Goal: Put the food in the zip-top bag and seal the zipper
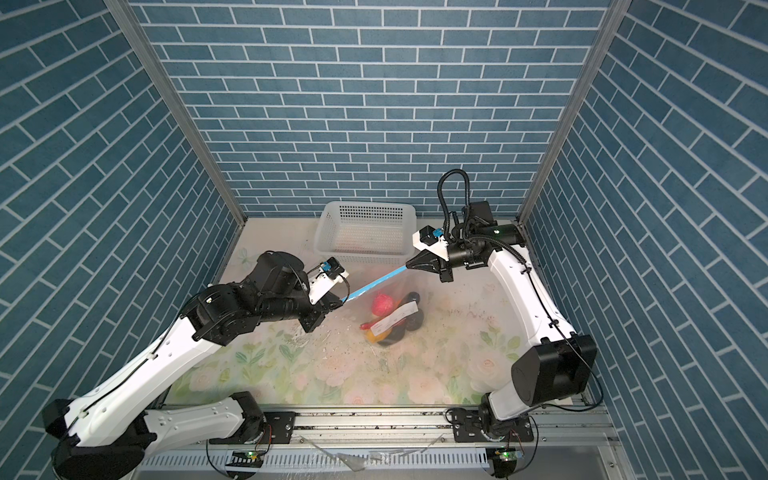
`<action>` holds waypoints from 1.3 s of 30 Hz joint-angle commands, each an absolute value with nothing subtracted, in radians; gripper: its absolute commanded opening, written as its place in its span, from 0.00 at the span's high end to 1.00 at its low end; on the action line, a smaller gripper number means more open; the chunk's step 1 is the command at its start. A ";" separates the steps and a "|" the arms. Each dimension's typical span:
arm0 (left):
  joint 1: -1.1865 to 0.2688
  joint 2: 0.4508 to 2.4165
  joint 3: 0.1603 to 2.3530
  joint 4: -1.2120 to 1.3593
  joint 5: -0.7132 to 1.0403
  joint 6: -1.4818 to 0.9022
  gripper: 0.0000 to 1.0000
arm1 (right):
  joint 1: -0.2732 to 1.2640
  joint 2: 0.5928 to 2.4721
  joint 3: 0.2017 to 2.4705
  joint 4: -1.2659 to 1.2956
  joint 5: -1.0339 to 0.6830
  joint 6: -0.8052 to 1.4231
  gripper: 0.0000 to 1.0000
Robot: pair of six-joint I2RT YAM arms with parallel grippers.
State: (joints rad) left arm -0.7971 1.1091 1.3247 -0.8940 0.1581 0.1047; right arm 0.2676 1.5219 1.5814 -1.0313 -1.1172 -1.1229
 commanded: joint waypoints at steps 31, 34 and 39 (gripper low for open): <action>-0.790 1.668 1.850 -0.883 0.350 0.190 0.47 | 0.295 1.470 1.536 -0.914 -1.066 -1.074 1.00; -0.790 1.677 1.863 -0.898 0.348 0.190 0.56 | 0.296 1.470 1.537 -0.916 -1.065 -1.072 1.00; -0.790 1.681 1.883 -0.910 0.322 0.184 0.74 | 0.296 1.470 1.537 -0.913 -1.067 -1.072 1.00</action>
